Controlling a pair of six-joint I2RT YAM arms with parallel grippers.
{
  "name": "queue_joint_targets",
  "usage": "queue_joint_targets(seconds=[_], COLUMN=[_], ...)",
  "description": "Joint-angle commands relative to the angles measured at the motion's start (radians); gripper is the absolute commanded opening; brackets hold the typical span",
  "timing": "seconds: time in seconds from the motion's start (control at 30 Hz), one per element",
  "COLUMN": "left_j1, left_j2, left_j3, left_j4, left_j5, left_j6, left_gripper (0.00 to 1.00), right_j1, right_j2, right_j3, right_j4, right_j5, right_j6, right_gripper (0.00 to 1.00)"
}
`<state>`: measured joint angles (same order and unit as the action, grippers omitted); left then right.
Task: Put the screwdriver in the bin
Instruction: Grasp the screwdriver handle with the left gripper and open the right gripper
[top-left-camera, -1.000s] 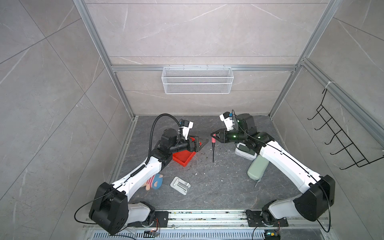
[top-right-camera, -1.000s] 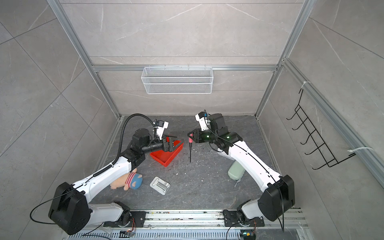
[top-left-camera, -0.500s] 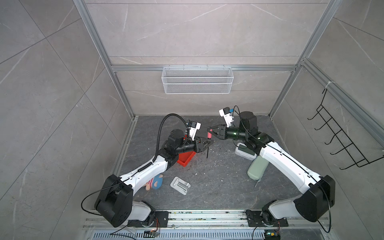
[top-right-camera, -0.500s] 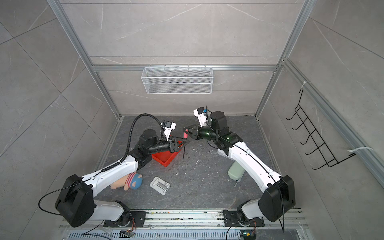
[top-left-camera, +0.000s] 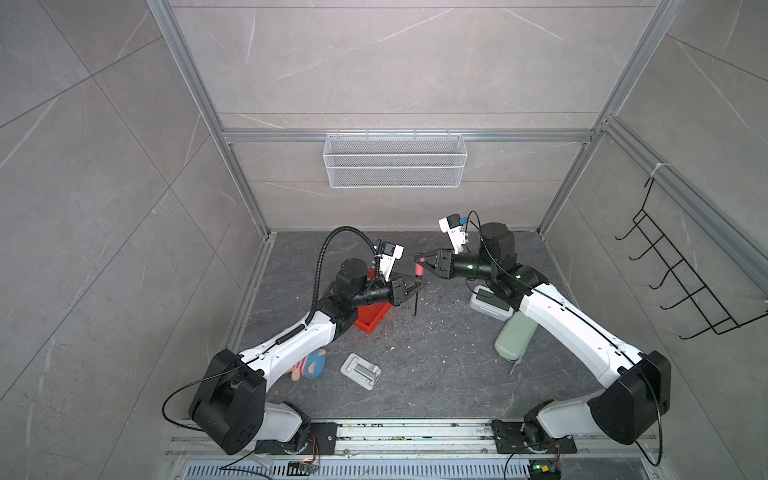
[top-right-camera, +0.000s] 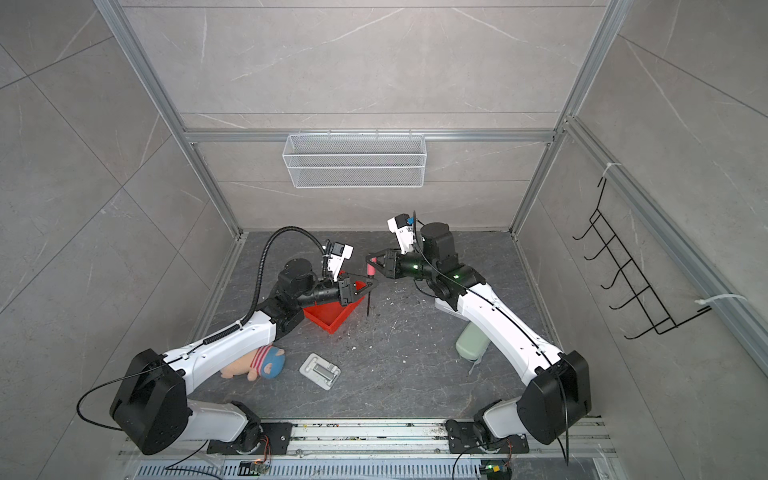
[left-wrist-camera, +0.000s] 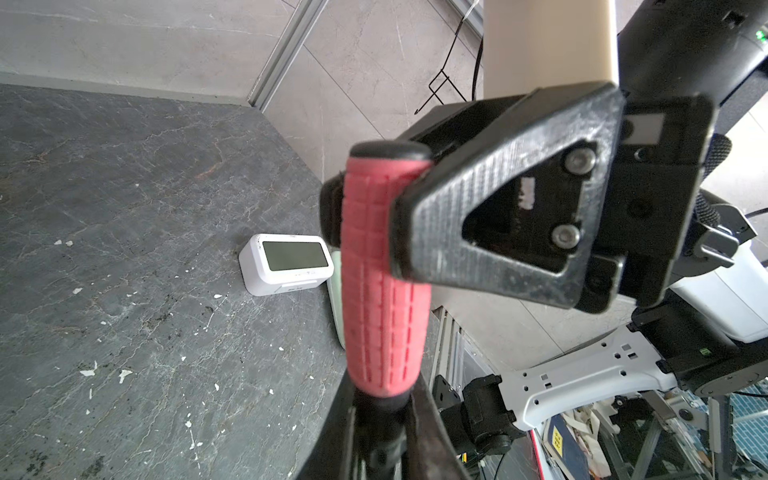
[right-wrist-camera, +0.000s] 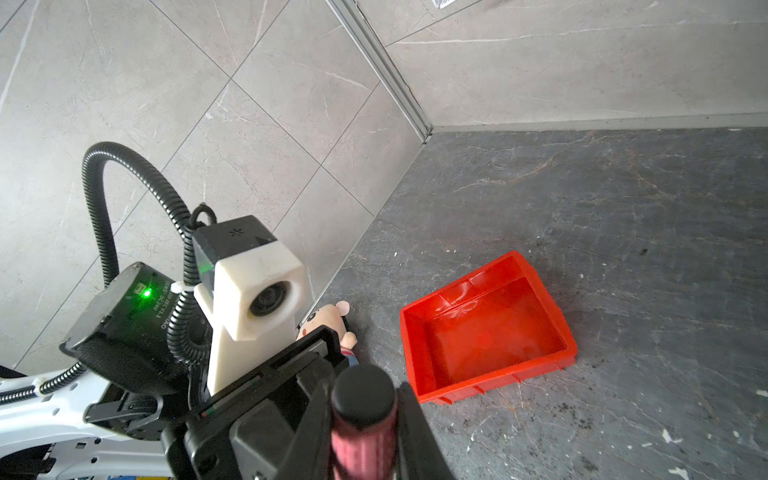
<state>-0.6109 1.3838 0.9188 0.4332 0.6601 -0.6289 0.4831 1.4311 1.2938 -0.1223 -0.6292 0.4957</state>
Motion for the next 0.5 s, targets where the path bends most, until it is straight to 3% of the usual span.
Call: queue_joint_targets(seconds=[0.0, 0.1, 0.47], left_j1=[0.005, 0.004, 0.012], left_j2=[-0.040, -0.046, -0.073], left_j3=[0.013, 0.016, 0.050], left_j4=[0.018, -0.003, -0.193], left_j5=[-0.007, -0.015, -0.107], left_j6=[0.023, 0.042, 0.156], left_gripper=[0.00, 0.00, 0.00], right_j1=[0.000, 0.000, 0.007], right_j2=[-0.029, -0.041, -0.146], right_j3=[-0.008, -0.014, -0.088], right_j4=[0.002, -0.001, 0.001], right_j5=[-0.003, 0.022, 0.088], right_j6=[-0.009, -0.019, -0.133], right_gripper=[0.08, 0.26, 0.80])
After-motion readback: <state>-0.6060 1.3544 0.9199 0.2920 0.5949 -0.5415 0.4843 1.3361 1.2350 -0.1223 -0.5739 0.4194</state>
